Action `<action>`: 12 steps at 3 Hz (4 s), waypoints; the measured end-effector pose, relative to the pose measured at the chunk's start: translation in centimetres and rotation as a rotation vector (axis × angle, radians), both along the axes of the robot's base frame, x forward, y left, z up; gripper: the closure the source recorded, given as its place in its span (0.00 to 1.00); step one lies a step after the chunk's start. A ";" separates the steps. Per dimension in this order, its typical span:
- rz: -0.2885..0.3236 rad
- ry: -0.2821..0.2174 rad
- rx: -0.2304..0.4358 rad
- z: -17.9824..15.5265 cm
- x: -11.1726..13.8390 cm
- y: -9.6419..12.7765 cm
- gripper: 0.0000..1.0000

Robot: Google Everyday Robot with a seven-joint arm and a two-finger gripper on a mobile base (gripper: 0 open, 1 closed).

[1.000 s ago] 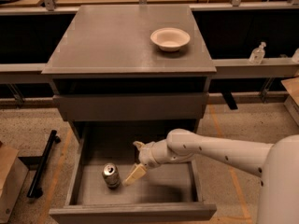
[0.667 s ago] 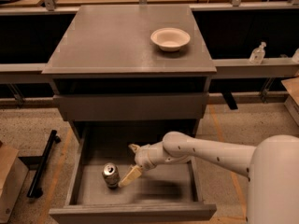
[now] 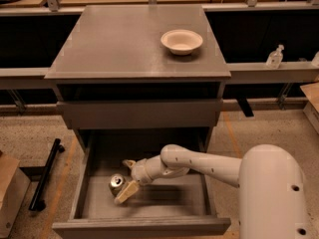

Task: Pick 7up can from middle drawer and place on counter

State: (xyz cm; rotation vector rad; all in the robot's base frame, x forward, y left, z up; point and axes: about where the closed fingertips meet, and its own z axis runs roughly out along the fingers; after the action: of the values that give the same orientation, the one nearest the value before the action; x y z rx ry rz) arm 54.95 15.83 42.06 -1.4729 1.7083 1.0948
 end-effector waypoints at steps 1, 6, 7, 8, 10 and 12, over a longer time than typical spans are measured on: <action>0.067 0.023 0.066 -0.5 -0.6 3.3 0.03; -0.017 0.095 0.182 12.5 -2.0 -6.4 1.00; -0.025 0.112 0.226 17.9 -1.8 -10.6 1.00; -0.035 0.091 0.173 24.9 0.0 -14.7 1.00; -0.091 -0.084 0.030 40.5 4.1 -18.5 1.00; -0.135 -0.118 0.055 41.7 4.4 -18.9 1.00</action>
Offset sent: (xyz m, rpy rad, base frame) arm -0.0132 0.0579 -0.0095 0.1095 0.0480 0.1338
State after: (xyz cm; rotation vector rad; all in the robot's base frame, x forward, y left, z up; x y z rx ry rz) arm 59.37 -3.09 83.80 -1.3409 1.6566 0.9566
